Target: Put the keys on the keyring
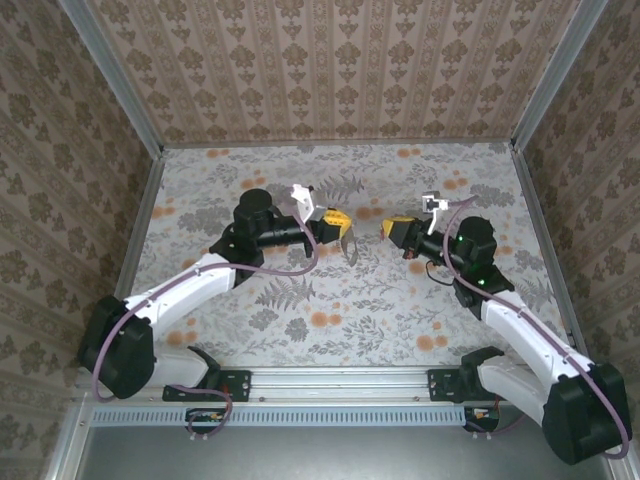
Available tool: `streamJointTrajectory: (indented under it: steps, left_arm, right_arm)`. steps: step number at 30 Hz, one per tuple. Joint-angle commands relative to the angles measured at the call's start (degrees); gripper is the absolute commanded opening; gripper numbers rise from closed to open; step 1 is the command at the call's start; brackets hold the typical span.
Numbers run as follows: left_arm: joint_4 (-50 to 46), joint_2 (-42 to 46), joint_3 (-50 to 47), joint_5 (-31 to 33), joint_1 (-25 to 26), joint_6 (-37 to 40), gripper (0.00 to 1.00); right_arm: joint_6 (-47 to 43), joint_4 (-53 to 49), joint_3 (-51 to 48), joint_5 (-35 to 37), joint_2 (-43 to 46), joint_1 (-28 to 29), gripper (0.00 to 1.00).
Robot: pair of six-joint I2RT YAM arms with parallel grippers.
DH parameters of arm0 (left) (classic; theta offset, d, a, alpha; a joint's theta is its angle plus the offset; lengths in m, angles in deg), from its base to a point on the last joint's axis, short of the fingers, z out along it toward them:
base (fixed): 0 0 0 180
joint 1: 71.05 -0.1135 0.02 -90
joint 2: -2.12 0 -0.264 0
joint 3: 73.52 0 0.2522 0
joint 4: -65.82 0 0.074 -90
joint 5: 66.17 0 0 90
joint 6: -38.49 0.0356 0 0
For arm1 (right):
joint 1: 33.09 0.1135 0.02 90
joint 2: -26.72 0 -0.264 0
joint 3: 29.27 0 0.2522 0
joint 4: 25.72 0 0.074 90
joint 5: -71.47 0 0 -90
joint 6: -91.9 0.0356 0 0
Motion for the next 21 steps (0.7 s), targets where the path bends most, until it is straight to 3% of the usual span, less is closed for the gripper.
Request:
streamJointTrajectory:
  steps: [1,10,16,21]
  left_arm:
    - [1.30,-0.65,2.74,0.28,0.79,2.05,0.00]
    - [-3.30,-0.01,3.47,6.53,5.68,14.39,0.00]
    - [-0.17,1.65,1.31,16.89,10.04,23.85,0.00]
    - [4.55,2.47,-0.83,19.84,10.47,24.74,0.00]
  right_arm:
    - [-1.20,2.41,-0.65,-0.38,2.70,-0.23,0.00]
    - [-3.64,1.61,0.59,-1.44,4.55,0.60,0.00]
    - [-5.18,0.72,0.07,-1.84,6.38,0.84,0.00]
    - [-6.84,-1.03,-0.07,-2.39,7.91,1.32,0.00]
